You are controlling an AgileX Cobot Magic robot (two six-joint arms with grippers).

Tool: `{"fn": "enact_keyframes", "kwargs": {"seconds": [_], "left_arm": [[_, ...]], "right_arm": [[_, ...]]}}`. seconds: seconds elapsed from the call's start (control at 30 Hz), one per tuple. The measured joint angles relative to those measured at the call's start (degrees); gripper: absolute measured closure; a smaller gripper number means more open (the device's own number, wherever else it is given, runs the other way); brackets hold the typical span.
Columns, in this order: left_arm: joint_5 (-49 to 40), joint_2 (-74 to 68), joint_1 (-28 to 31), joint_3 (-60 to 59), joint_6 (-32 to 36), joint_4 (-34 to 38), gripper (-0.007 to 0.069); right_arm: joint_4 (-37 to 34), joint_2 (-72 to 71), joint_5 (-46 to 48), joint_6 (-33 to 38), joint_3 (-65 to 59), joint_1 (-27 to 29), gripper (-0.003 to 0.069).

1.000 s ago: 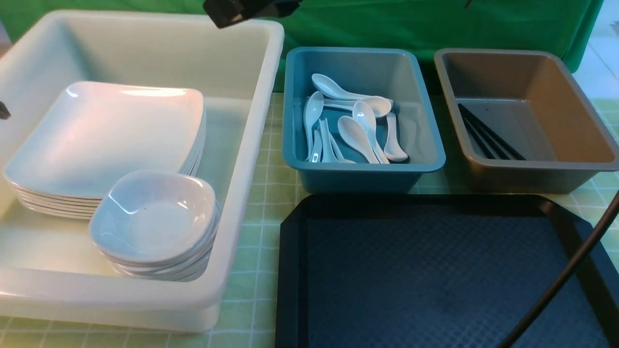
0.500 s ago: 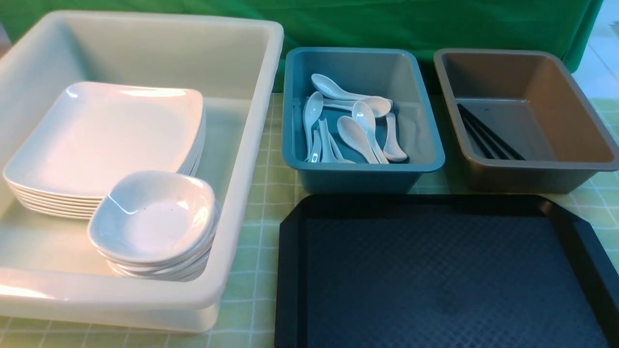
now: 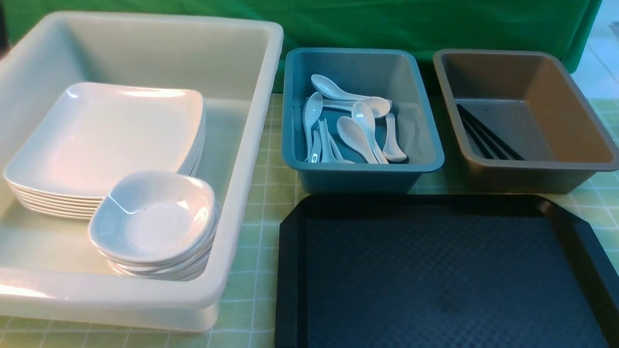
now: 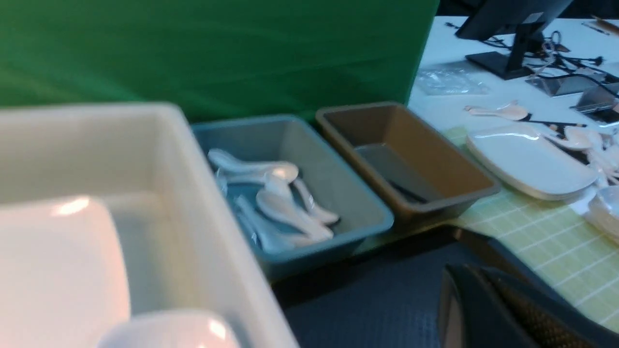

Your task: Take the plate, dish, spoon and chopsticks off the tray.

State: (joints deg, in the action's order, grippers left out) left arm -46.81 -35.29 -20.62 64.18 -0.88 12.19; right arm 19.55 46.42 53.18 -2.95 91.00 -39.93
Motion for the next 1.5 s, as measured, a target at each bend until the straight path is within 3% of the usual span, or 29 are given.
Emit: {"fn": "enact_keyframes", "kwargs": {"seconds": [0.3,0.4,0.53,0.73,1.27,1.5], "left_arm": [[5.2,13.5,0.0,-22.6,-6.4,-6.9,0.0644],[10.4,15.4,0.0,-27.9,-7.2,-7.1,0.0644],[16.8,15.8,0.0,-32.2,-7.7,-7.1,0.0644],[21.3,16.1,0.0,-34.0,-7.7,-6.1,0.0642],[21.5,16.1,0.0,-34.0,-6.1,-6.1,0.0642],[25.2,17.7,1.6,-36.8,1.8,-7.9,0.0642]], "right_arm": [[3.3,-33.8,-35.4,-12.2,-53.3,0.0,0.0655],[3.5,-41.5,-43.2,-16.6,-64.8,0.0,0.0652],[3.5,-46.0,-50.3,-16.7,-73.4,0.0,0.0636],[3.6,-46.4,-57.4,-16.6,-75.5,0.0,0.0584],[3.6,-46.4,-58.3,-16.6,-75.6,0.0,0.0529],[3.6,-46.4,-58.5,-16.6,-75.8,0.0,0.0515]]}}
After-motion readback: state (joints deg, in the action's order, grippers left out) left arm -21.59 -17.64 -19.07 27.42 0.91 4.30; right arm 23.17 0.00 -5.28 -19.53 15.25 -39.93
